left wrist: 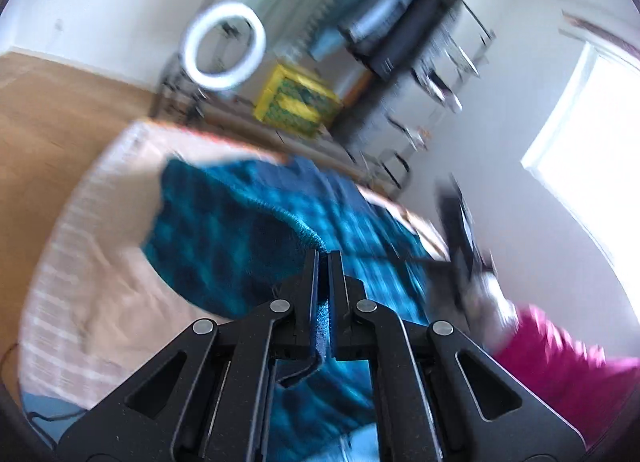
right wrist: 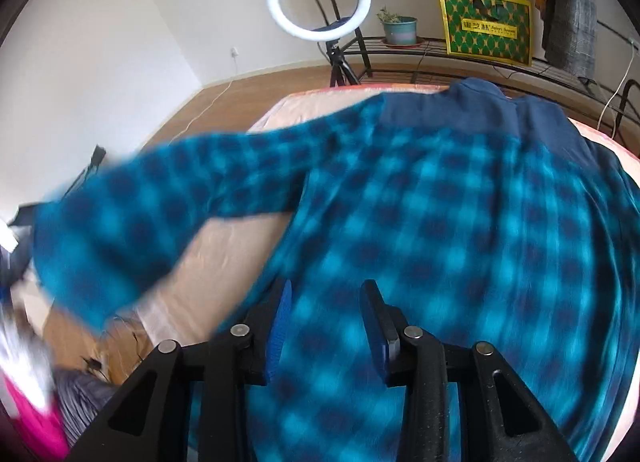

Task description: Fold large clothes

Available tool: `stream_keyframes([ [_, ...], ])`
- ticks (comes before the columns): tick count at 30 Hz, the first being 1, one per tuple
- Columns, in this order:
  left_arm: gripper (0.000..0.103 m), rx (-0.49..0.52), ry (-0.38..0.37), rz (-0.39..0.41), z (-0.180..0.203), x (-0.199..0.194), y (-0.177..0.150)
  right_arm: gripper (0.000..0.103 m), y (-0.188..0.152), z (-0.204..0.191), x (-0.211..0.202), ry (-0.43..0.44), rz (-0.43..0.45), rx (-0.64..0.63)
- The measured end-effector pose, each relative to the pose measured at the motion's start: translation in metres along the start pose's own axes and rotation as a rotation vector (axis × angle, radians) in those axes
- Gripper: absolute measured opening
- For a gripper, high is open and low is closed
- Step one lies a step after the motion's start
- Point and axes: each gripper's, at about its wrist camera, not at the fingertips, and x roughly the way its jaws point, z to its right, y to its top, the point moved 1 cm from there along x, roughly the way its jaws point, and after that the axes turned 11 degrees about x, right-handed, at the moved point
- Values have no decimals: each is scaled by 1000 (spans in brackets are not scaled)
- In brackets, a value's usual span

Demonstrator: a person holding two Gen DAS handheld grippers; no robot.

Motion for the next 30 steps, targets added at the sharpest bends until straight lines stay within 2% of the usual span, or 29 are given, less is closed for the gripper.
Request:
stream_keyframes([
  [1,1,0,-26,-28,5,5,-7,47,15,0,6,23,-13,18],
  [3,1,-4,-91,-100,13,14,-24,62,38,-3,21,64,-49,33],
  [6,1,7,-135,-165,21,18,-40,62,74,-17,56,86,-83,50],
  [11,1,-6,-168,-191,25,15,-45,62,116,-33,120,154,-160,126],
  [12,1,-6,-168,-190,29,17,-46,62,124,-38,138,145,-172,140],
  [16,1,-13,-183,-181,31,13,-46,62,139,-51,185,-6,-182,95],
  [19,1,-13,-194,-172,27,12,-46,61,148,-51,210,-64,-194,104],
  [20,1,-15,-194,-170,25,11,-47,57,151,-50,217,-62,-202,115],
  [21,1,-25,-197,-168,23,9,-47,40,153,-48,222,-61,-210,121],
  [23,1,-42,-203,-171,18,8,-50,14,155,-53,225,-60,-216,117],
  [24,1,-48,-207,-173,17,6,-50,5,158,-58,223,-63,-201,105],
  [25,1,-50,-209,-172,18,6,-50,1,162,-63,220,-55,-193,94],
  [28,1,-30,-226,-168,25,4,-50,0,173,-62,200,-45,-151,76],
  [30,1,-14,-245,-163,32,3,-49,0,183,-49,177,-14,-119,119],
])
